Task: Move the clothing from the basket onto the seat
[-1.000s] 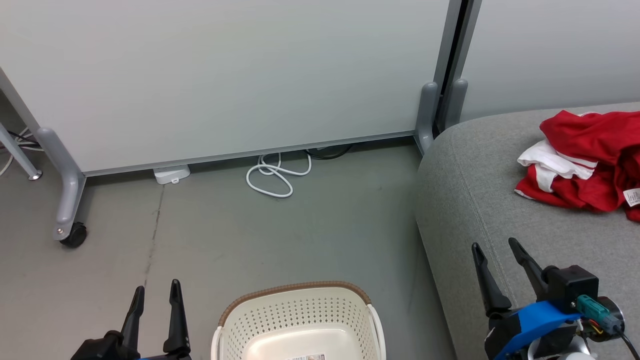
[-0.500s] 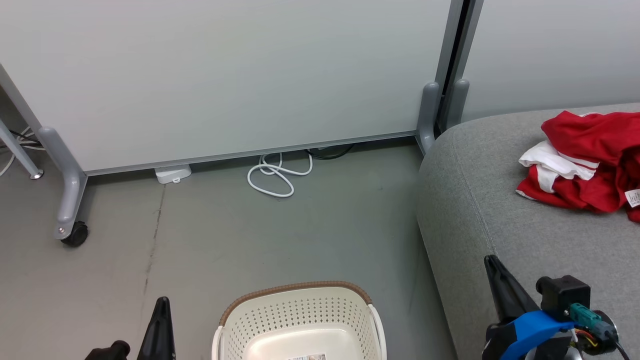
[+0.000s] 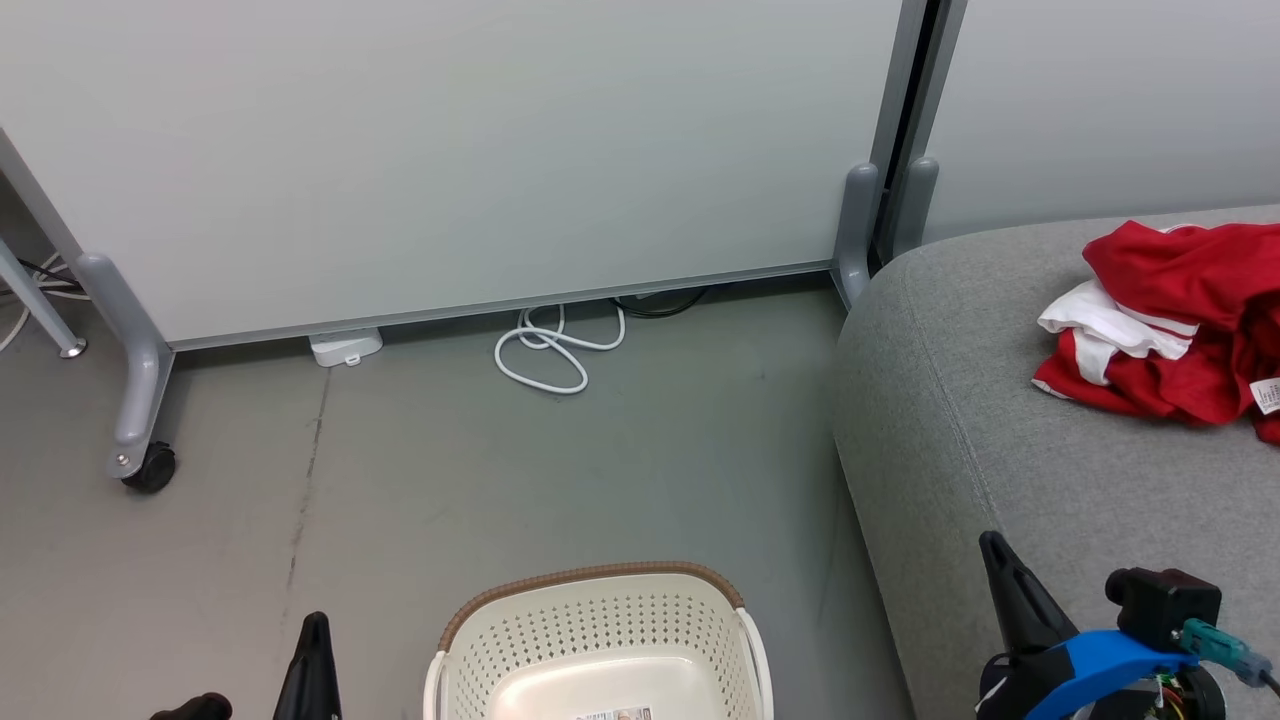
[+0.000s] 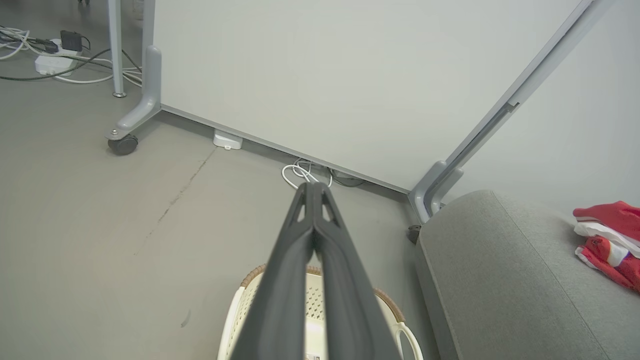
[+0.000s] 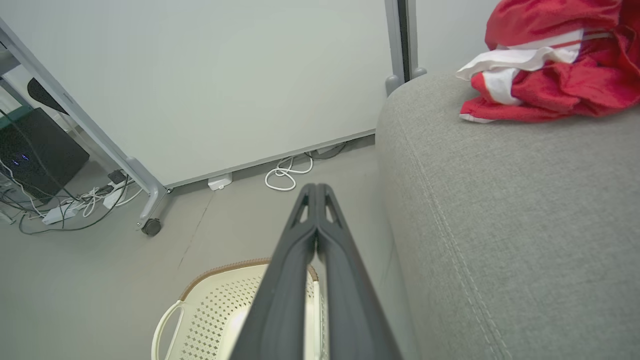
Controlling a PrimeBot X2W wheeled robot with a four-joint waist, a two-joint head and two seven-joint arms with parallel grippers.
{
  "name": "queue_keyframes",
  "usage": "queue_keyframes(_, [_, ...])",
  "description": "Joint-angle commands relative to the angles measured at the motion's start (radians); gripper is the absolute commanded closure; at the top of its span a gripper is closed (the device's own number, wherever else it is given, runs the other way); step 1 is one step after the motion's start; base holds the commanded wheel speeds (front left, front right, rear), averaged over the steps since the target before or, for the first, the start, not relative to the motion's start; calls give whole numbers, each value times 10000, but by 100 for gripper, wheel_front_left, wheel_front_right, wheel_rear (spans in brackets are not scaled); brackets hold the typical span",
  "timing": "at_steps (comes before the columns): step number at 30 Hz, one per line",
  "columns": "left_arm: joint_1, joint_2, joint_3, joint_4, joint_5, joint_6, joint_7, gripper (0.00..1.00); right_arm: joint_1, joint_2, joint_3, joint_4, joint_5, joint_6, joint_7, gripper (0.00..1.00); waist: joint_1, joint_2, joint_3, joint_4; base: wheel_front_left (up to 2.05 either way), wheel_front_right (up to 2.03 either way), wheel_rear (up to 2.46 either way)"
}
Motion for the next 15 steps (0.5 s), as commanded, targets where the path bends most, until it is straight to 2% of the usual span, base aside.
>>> queue_keyframes(1, [-357,17,100,-199,-496,-13,121,100,-248,-19,-61,-156,593,0,35,100,-1,0,2,0,0,0,0])
queue_keyframes(15, [-733,17,265,-349,-2743,-28,747,100,-431,-25,-230,-121,3151,0,256,100,-1,0,17,-3,0,0,0])
